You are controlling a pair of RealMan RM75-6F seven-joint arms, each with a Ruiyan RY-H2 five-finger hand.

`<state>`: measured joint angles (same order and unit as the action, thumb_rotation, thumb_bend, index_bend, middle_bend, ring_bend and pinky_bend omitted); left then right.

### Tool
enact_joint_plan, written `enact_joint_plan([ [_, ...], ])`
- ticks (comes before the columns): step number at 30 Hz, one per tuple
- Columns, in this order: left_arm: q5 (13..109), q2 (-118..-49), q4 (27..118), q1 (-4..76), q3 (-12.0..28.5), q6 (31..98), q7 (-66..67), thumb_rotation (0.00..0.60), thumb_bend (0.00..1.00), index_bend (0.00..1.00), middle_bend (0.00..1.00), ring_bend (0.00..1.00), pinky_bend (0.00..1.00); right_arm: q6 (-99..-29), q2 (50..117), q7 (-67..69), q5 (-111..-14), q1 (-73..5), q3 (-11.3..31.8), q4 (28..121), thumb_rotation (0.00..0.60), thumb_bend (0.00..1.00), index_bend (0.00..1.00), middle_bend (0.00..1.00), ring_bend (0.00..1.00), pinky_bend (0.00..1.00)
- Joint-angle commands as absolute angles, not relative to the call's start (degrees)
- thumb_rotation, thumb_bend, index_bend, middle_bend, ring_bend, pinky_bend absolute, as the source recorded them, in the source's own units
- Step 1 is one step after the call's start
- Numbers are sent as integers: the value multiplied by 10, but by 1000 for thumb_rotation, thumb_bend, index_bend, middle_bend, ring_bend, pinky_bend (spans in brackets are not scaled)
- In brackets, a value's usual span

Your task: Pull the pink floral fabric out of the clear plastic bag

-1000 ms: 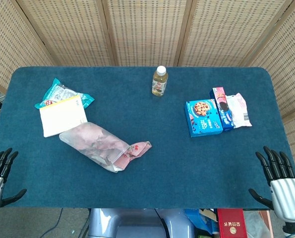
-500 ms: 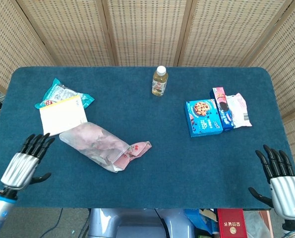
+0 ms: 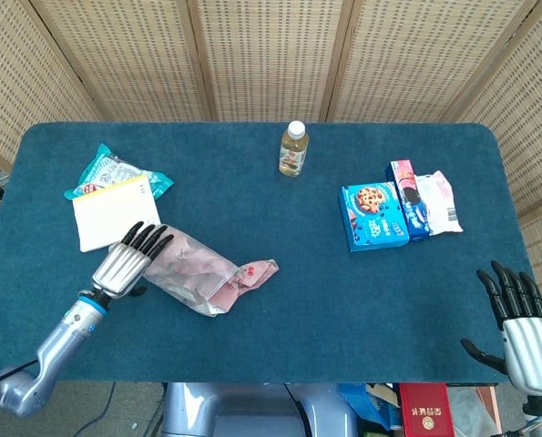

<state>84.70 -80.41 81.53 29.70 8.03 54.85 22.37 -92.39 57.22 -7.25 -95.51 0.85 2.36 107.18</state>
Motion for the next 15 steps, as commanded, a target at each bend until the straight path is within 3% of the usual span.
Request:
enact_joint_plan([
  [1,827,-825,797,314,85,537,236,600,141,0,0,0,0,-922,571,-70,-952,7,24,1071,600,0,0,0,0,0],
  [11,749,-864,780,340,86,501,288,600,144,0,0,0,0,-919,569,-62,-946,6,24,1071,600,0,0,0,0,0],
  [12,742,-866,778,341,86,499,288,600,144,0,0,0,21,-919,568,-60,-946,6,24,1071,600,0,0,0,0,0],
  [14,739,-872,773,341,87,507,283,600,147,20,30,50,157,-920,568,-59,-946,6,24,1070,600,0,0,0,0,0],
  [15,744,-876,768,341,87,516,277,600,162,114,102,131,284,-920,568,-58,-945,6,24,1070,600,0,0,0,0,0],
])
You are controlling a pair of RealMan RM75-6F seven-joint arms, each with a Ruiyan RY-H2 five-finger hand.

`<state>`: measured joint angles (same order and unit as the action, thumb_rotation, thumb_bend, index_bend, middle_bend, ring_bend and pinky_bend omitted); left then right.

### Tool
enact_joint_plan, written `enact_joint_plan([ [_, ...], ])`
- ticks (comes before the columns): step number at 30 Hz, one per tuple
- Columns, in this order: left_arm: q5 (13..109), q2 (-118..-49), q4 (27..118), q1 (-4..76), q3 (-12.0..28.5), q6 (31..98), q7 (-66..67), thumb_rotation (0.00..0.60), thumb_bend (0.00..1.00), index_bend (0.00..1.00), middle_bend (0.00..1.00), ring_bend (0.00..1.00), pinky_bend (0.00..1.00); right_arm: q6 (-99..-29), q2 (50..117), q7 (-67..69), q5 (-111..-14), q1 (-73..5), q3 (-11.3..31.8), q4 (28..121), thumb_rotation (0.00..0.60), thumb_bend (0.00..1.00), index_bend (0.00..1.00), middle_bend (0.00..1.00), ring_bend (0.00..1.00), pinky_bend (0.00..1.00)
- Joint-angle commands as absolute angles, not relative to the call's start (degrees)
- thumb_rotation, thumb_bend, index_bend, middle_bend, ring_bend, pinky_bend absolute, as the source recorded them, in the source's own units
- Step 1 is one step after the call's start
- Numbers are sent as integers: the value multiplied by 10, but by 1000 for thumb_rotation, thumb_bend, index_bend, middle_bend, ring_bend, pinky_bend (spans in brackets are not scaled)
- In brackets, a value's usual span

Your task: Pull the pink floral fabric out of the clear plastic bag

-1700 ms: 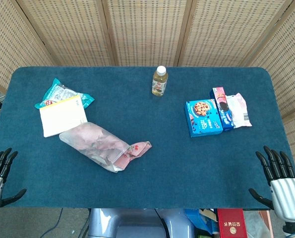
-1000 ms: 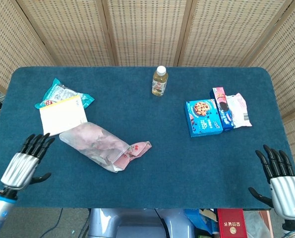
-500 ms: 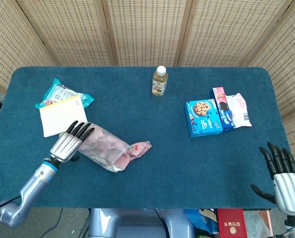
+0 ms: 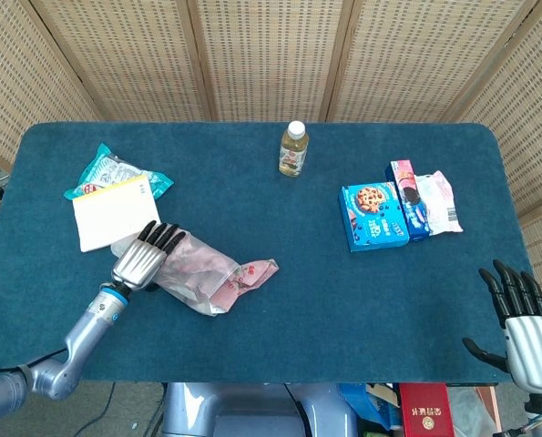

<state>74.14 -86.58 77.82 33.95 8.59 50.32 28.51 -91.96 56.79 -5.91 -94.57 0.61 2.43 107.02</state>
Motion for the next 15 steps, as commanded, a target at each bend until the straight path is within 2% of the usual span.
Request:
enact_joint_plan([
  [1,748,-882,762,339,86,525,261,600,187,251,214,243,403,-919,568,-57,-944,6,25,1069,600,0,0,0,0,0],
  [3,756,-889,755,336,85,537,230,600,242,485,403,401,533,-917,568,-57,-944,5,24,1069,600,0,0,0,0,0],
  [4,766,-894,747,334,84,548,209,600,263,553,475,459,580,-915,568,-57,-944,4,24,1069,600,0,0,0,0,0],
  [5,775,-899,738,333,82,557,195,600,273,580,504,484,602,-913,568,-58,-945,3,23,1070,600,0,0,0,0,0],
  [8,797,-910,716,328,78,581,131,600,283,606,542,518,646,-905,569,-57,-947,-1,20,1072,600,0,0,0,0,0],
  [15,849,-921,690,322,78,651,-16,600,284,609,544,521,652,-882,561,-30,-958,-17,17,1076,600,0,0,0,0,0],
])
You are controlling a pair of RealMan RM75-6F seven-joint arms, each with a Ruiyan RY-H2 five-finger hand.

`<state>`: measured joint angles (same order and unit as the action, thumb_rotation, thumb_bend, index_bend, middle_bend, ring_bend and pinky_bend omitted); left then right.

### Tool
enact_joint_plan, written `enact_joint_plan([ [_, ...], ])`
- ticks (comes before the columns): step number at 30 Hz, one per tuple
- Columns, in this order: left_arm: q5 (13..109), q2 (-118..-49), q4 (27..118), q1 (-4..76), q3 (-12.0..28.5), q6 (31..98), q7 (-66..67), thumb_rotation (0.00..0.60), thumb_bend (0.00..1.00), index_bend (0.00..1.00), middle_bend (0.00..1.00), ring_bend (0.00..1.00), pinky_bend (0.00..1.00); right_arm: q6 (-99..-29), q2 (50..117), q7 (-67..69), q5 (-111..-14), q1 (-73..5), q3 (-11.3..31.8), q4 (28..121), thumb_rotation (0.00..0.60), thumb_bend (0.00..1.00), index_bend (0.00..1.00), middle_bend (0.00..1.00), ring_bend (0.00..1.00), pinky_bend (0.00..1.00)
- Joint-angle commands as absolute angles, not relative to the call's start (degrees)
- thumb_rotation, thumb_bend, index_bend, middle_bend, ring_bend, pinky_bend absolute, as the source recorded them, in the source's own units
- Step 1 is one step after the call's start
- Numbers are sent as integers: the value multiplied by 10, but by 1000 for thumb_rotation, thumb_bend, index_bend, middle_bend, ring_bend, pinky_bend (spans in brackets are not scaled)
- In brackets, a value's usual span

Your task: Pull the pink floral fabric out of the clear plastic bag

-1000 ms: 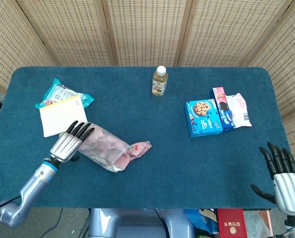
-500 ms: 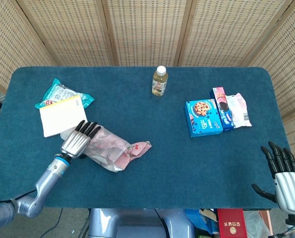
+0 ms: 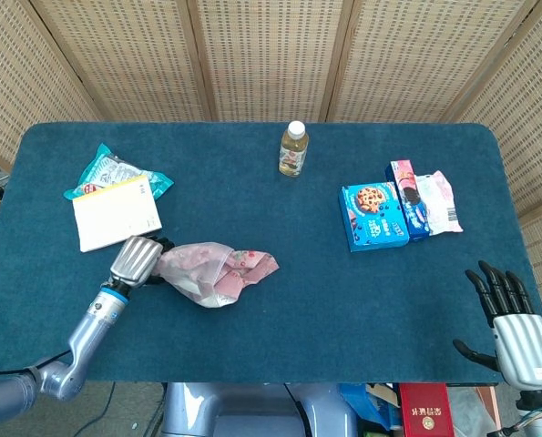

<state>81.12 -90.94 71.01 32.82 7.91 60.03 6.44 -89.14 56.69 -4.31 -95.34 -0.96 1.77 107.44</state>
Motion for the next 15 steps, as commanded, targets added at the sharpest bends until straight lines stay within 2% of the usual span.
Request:
enact_joint_plan([
  [1,856,-923,690,321,79,663,-41,600,285,610,544,521,652,-877,557,-20,-959,-21,17,1078,600,0,0,0,0,0],
  [3,867,-929,701,319,87,691,-114,600,285,612,544,521,652,-862,540,29,-964,-38,21,1090,600,0,0,0,0,0],
  [8,888,-945,710,329,93,720,-174,600,285,613,544,521,652,-827,494,172,-976,-80,31,1112,600,0,33,0,0,0],
  [13,913,-967,713,348,99,743,-160,600,284,614,544,521,652,-798,458,279,-978,-120,48,1135,600,0,215,0,0,0],
  [15,913,-975,717,353,103,743,-156,600,284,615,544,521,652,-785,449,301,-975,-134,53,1143,600,0,250,0,0,0],
])
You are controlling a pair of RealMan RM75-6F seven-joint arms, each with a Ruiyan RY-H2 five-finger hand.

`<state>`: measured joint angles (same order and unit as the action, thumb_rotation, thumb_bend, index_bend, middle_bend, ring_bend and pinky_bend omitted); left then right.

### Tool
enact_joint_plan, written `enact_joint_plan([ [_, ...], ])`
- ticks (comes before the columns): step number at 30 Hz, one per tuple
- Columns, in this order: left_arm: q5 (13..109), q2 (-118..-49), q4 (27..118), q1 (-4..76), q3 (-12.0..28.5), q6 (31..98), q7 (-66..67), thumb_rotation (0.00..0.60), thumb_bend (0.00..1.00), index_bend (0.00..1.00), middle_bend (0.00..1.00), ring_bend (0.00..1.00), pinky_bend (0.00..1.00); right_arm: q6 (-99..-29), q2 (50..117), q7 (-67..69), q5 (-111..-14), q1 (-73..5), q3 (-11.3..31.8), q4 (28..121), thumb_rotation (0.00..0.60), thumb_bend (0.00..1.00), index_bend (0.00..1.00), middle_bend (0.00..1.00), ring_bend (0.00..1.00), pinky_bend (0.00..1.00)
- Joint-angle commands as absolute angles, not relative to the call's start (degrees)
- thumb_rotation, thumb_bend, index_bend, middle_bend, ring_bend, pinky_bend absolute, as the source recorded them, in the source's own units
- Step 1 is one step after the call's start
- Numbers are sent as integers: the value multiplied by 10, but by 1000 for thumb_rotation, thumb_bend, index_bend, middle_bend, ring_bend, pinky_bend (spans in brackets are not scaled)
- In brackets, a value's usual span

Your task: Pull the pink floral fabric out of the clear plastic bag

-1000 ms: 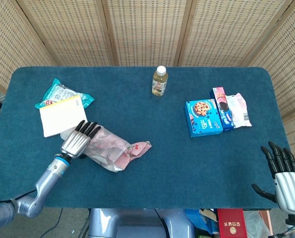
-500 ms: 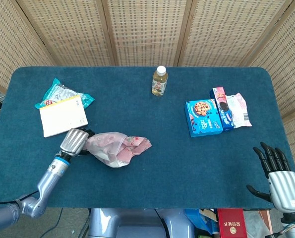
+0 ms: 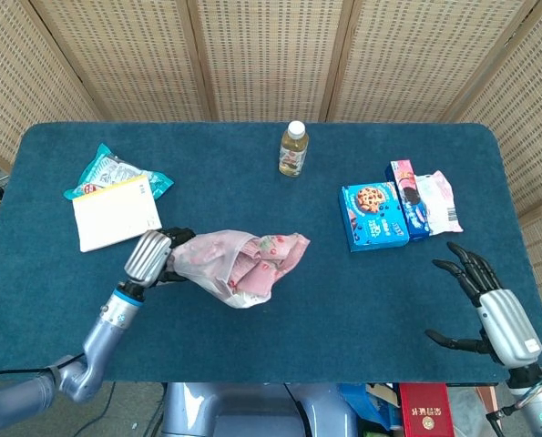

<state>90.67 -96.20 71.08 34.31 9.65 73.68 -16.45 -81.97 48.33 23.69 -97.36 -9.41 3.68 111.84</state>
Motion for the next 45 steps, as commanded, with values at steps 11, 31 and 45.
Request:
enact_joint_plan([
  [11,884,-1024,758,404,140,706,-73,600,285,616,544,521,652,-641,427,352,-900,-237,91,1181,600,0,308,0,0,0],
  [31,835,-1085,751,458,185,691,-21,600,285,617,544,524,652,-568,502,193,-768,-319,126,1237,600,0,308,0,0,0],
  [45,829,-1098,750,466,182,696,-22,600,285,618,544,524,652,-578,543,94,-706,-343,136,1257,600,0,308,0,0,0],
])
